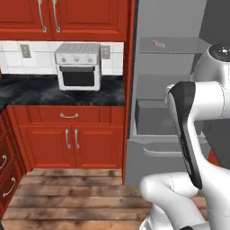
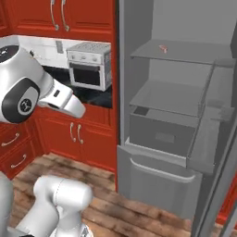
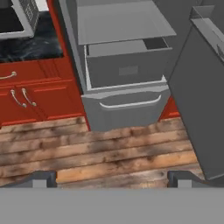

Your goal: Take the cheese, steak, and squash from the fridge and place them on the plate on the dining counter to create an appetizer plate.

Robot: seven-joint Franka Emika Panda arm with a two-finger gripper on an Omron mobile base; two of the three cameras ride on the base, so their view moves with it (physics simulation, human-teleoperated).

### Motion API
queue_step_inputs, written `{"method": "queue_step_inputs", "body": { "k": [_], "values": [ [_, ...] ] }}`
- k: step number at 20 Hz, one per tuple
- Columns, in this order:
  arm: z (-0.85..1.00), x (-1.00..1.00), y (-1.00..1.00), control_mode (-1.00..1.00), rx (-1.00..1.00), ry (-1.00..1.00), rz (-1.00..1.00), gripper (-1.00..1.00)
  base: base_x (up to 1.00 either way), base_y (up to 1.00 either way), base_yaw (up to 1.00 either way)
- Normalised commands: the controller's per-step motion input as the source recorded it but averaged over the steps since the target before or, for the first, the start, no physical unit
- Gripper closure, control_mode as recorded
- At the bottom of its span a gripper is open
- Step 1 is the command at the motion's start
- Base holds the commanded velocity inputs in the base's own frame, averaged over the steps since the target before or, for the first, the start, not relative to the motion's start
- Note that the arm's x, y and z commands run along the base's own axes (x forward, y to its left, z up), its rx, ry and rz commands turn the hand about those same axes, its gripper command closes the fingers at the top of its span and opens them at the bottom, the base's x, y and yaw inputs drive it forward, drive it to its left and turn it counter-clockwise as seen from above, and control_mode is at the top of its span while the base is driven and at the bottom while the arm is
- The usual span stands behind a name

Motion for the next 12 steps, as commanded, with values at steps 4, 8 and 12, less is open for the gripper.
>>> {"method": "queue_step_inputs", "body": {
  "k": [4,8,12],
  "values": [
    [0.0,0.0,0.0,1.0,0.0,0.0,0.0,-1.0,1.0,0.0,-0.27],
    [0.0,0.0,0.0,1.0,0.0,0.0,0.0,-1.0,1.0,-0.15,-0.04],
    [0.0,0.0,0.0,1.0,0.0,0.0,0.0,-1.0,0.99,-0.27,0.0]
  ]
}}
